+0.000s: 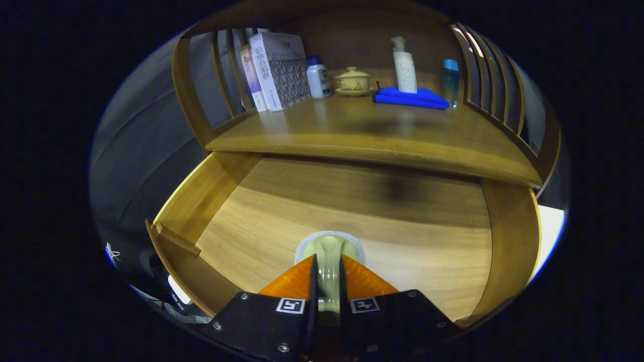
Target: Pull open the drawer, take out the items inside it, and place them on the countertop above the cabinet.
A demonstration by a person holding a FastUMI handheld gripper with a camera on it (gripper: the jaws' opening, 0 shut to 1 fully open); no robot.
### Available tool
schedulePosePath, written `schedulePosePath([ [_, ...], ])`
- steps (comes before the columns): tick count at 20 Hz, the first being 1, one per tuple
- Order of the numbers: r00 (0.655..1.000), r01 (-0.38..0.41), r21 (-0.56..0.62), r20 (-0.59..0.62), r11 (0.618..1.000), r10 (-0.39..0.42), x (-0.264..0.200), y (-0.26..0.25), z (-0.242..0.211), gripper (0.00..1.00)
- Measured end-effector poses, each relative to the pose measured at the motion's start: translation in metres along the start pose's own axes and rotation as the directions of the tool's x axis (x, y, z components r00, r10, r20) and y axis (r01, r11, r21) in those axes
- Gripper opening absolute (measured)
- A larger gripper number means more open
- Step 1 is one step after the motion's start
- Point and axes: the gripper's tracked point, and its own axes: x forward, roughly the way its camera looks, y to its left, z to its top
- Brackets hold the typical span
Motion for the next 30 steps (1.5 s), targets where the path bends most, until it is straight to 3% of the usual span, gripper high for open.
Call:
schedulePosePath([
  [16,0.966,0.012,0.036,0.258,0.999,-0.021,-0.044,-0.011,0.114,0.18],
  [24,0.943,0.056,0.136,0.318,0.989,-0.097,-0.026,-0.039,0.163,0.18],
  [30,0.936,0.118,0.239,0.297,0.964,-0.188,-0.004,-0.063,0.195,0.18],
])
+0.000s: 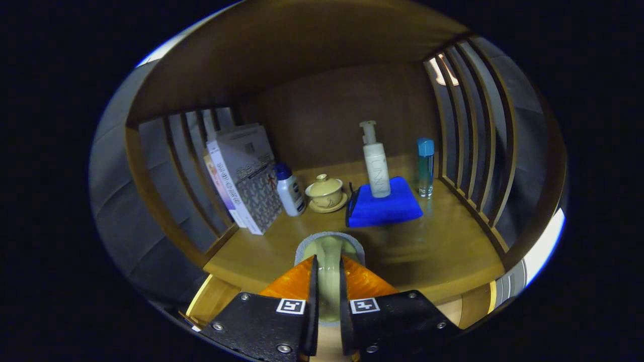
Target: Pull open the drawer, take out the items inside it, and place them on the countertop above the cabinet.
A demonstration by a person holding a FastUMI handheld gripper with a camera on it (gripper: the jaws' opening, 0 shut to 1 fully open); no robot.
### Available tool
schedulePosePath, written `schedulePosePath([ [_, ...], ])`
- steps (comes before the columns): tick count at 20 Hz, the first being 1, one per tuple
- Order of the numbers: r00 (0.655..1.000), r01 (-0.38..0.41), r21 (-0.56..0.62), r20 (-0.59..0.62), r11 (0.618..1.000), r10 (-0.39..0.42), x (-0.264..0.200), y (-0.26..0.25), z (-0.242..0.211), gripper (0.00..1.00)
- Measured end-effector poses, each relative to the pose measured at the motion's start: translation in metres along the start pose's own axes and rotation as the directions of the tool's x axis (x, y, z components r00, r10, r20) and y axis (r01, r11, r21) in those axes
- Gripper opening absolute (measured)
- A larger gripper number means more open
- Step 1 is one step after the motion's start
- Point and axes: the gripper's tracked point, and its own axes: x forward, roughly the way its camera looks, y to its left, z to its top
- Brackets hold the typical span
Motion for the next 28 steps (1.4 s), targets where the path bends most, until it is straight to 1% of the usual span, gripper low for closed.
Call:
schedulePosePath([
  [3,0.999,0.038,0.023,-0.019,0.999,-0.037,0.02,-0.01,-0.004,0.18],
  [4,0.998,0.062,0.022,-0.024,0.998,-0.062,0.024,-0.015,-0.005,0.19],
  [6,0.996,0.093,0.045,-0.015,0.995,-0.092,0.032,-0.021,-0.001,0.2],
  [9,0.989,0.144,0.069,-0.034,0.987,-0.142,0.045,-0.032,-0.005,0.24],
  [11,0.982,0.181,0.042,-0.066,0.983,-0.178,0.051,-0.041,-0.016,0.3],
  [12,0.978,0.196,0.009,-0.08,0.981,-0.194,0.049,-0.048,-0.021,0.35],
  [14,0.978,0.2,-0.013,-0.05,0.98,-0.201,0.045,-0.049,-0.019,0.57],
  [17,0.978,0.201,-0.017,0.068,0.98,-0.199,0.025,-0.046,-0.004,0.91],
  [18,0.974,0.195,-0.014,0.117,0.981,-0.192,0.015,-0.043,0.003,0.94],
  [20,0.97,0.151,0.004,0.194,0.989,-0.149,-0.01,-0.03,0.008,0.95],
  [22,0.969,0.106,0.021,0.224,0.994,-0.108,-0.032,-0.017,0.006,0.95],
  [23,0.968,0.102,0.022,0.23,0.995,-0.104,-0.043,-0.015,0.0,0.95],
  [25,0.962,0.119,-0.002,0.248,0.993,-0.115,-0.062,-0.02,-0.009,0.95],
  [27,0.944,0.155,-0.006,0.295,0.988,-0.146,-0.08,-0.022,-0.014,0.95],
  [28,0.937,0.161,-0.001,0.315,0.987,-0.152,-0.09,-0.022,-0.015,0.95],
])
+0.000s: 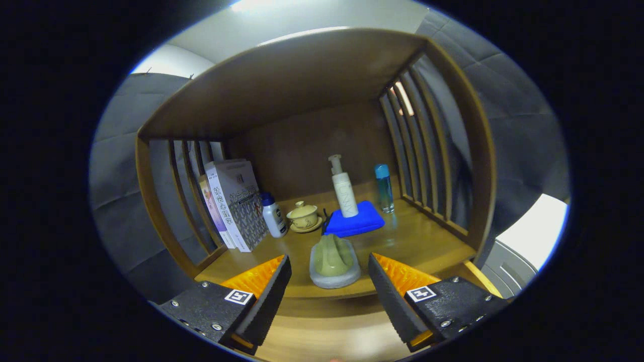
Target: Pull open the drawer, take out the items inside it, and place them on the countertop above the cabinet.
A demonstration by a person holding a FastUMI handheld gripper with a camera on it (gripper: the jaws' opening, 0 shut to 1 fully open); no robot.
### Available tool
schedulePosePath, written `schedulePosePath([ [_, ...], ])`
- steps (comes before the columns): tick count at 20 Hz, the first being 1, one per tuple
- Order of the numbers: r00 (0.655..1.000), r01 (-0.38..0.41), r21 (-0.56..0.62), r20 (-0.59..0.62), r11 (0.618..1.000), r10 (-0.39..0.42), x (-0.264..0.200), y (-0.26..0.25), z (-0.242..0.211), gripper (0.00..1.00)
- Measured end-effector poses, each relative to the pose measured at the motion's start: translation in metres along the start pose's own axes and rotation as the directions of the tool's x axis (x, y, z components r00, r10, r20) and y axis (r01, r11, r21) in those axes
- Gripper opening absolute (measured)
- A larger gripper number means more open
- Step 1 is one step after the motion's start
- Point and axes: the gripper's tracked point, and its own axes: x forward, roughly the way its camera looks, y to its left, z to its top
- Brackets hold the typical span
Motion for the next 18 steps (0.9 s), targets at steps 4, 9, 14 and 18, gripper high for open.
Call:
schedulePosePath([
  [4,0.999,-0.024,-0.006,0.031,1.0,0.024,-0.039,0.011,-0.001,0.95],
  [9,0.997,-0.058,-0.055,0.043,0.997,0.061,-0.082,0.026,-0.015,0.95],
  [14,0.994,-0.081,-0.116,0.057,0.99,0.088,-0.119,0.037,-0.034,0.95],
  [18,0.992,-0.105,-0.175,0.055,0.979,0.116,-0.143,0.05,-0.048,0.95],
])
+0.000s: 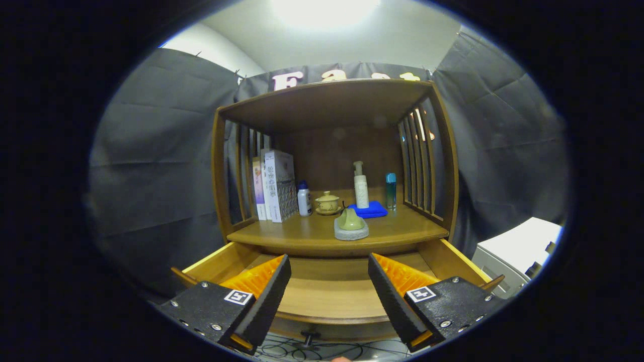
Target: Pull open the drawer, take out the items inside it, and place them on the countertop above the cabinet.
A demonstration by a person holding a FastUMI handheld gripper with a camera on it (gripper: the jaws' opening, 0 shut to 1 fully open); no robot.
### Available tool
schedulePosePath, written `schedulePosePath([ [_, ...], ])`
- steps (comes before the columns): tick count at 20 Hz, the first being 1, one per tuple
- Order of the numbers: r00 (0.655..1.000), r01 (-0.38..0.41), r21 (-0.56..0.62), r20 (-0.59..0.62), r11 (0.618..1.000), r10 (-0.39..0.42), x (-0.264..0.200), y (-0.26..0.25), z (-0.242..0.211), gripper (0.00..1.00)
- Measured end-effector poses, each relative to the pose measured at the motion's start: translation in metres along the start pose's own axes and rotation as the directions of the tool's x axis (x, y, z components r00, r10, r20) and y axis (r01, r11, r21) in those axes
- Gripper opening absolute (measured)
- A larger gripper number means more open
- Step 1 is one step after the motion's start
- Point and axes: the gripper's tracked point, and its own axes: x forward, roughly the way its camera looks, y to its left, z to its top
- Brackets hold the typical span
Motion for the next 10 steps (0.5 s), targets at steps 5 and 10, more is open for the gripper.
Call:
schedulePosePath([
  [5,0.999,-0.035,-0.029,0.004,0.999,0.035,-0.037,0.012,-0.018,0.95],
  [10,0.997,-0.074,-0.024,-0.034,0.997,0.073,-0.06,0.037,-0.049,0.95],
])
